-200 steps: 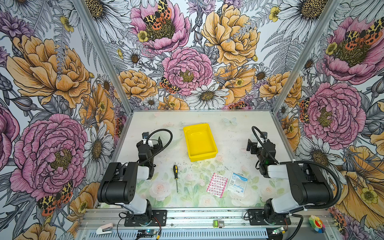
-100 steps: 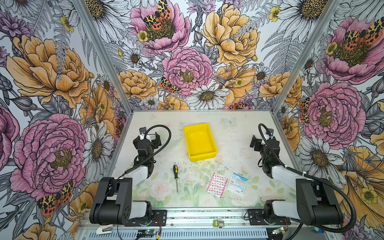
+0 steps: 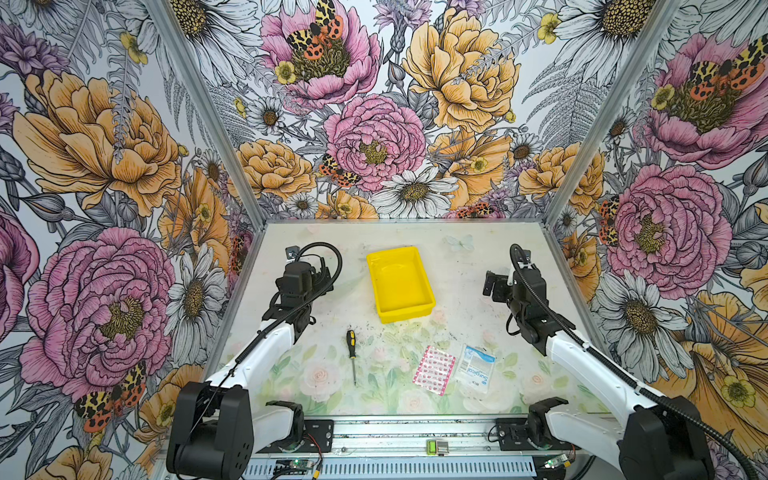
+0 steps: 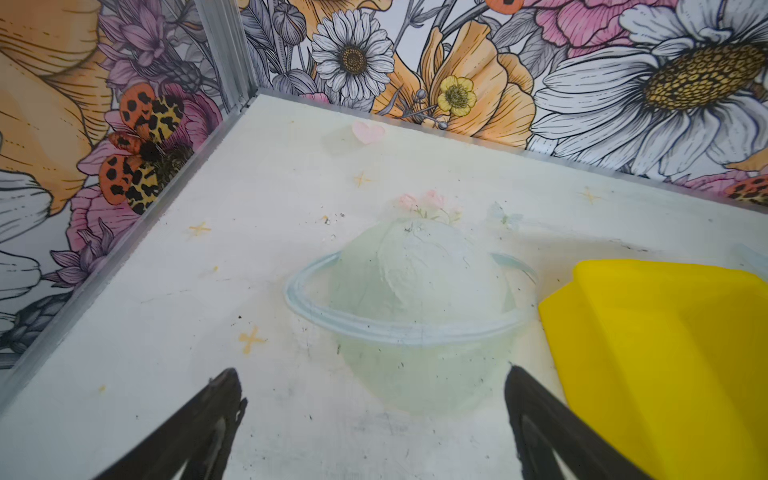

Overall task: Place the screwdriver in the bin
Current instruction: 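Reach the left gripper over the screwdriver handle while the right arm nears the bin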

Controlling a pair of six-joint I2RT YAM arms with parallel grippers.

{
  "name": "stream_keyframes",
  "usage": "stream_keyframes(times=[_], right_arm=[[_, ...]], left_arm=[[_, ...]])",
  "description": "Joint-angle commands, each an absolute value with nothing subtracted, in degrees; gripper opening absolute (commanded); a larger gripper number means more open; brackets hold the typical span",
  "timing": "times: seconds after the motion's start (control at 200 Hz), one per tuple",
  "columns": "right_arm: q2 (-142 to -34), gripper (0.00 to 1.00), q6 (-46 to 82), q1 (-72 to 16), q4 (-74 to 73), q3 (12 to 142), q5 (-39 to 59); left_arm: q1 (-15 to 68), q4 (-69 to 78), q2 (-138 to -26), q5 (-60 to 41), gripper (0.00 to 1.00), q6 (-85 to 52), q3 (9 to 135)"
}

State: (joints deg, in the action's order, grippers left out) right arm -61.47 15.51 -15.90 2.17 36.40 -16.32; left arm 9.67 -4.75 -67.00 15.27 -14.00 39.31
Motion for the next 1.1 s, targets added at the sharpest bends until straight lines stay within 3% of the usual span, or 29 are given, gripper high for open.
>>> stream_keyframes(times=[0.0, 0.33, 0.656, 1.091], right_arm=[[-59.19, 1.00, 15.52, -18.08, 5.68, 37.48, -12.81], [-59.11, 0.99, 8.58, -25.32, 8.69, 41.84, 4.64], [-62.77, 1.00, 1.55, -33.41, 8.91, 44.75, 15.13], [-64.18, 1.00, -4.62, -46.36, 11.07, 47.32, 16.28]], left_arm=[[11.74, -15.76, -64.61, 12.39, 0.98, -23.51, 41.05], [26.20, -29.40, -63.91, 15.30, 0.99, -36.60, 44.52], [30.85, -37.64, -68.10, 10.90, 0.99, -45.60, 45.90], [31.77, -39.66, -73.12, 7.02, 0.97, -48.15, 42.75]])
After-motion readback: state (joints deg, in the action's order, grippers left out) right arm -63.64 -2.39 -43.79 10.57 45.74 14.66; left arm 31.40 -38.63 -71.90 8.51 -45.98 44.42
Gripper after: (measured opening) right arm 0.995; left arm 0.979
